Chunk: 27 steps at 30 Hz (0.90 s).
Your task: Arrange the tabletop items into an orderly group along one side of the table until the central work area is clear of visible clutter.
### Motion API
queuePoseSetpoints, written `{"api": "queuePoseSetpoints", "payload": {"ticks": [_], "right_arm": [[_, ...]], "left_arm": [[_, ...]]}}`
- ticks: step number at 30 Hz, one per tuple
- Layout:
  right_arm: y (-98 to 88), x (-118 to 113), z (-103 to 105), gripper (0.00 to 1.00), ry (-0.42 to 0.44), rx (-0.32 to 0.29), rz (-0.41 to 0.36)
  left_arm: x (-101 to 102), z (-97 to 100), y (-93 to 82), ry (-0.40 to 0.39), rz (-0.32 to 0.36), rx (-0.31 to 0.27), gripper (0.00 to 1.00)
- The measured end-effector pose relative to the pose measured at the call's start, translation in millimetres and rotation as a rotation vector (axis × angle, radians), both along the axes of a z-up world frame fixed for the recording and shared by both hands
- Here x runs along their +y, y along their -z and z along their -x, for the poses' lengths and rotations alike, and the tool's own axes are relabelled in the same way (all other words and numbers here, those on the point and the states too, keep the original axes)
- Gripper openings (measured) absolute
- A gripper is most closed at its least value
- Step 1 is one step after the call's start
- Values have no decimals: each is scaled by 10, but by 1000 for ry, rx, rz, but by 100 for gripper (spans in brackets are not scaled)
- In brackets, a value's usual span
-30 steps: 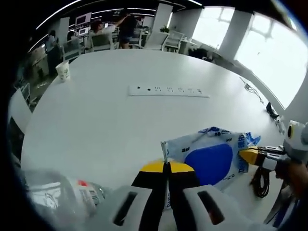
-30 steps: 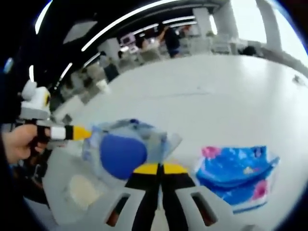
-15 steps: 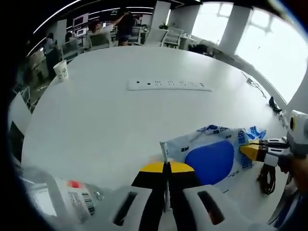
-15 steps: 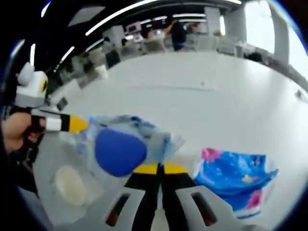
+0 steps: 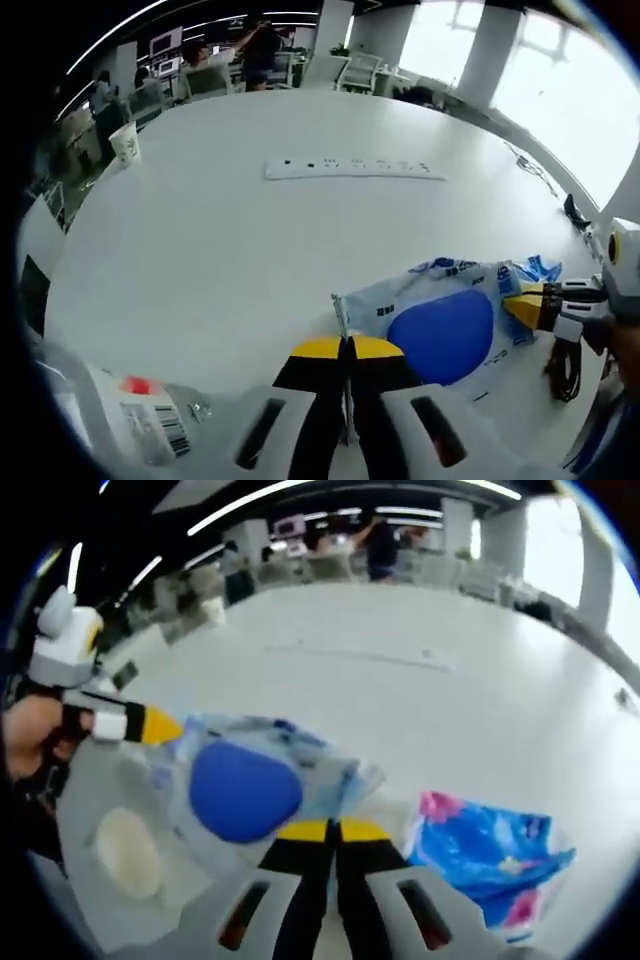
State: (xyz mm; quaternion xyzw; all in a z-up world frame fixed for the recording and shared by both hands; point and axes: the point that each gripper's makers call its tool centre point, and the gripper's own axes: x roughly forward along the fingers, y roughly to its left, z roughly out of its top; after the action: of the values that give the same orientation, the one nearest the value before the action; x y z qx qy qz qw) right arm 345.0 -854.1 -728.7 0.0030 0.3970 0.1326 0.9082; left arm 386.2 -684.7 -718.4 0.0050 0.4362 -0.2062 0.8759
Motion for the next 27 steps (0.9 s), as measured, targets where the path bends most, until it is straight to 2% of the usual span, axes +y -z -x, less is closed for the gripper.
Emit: {"api": "queuePoseSetpoints", "payload": {"ticks": [12,19,27], "right_arm": [[17,-13,5,1,-1,4,28],[21,-8,16,8,-5,5,31],[7,36,17,17,-16,-2,36]], "left_arm": [[-1,-38,30,-13,0,-1,1],[-12,-52,-5,-18,9,-3,3],[-21,-20,-14,-34,27,9,10]]}}
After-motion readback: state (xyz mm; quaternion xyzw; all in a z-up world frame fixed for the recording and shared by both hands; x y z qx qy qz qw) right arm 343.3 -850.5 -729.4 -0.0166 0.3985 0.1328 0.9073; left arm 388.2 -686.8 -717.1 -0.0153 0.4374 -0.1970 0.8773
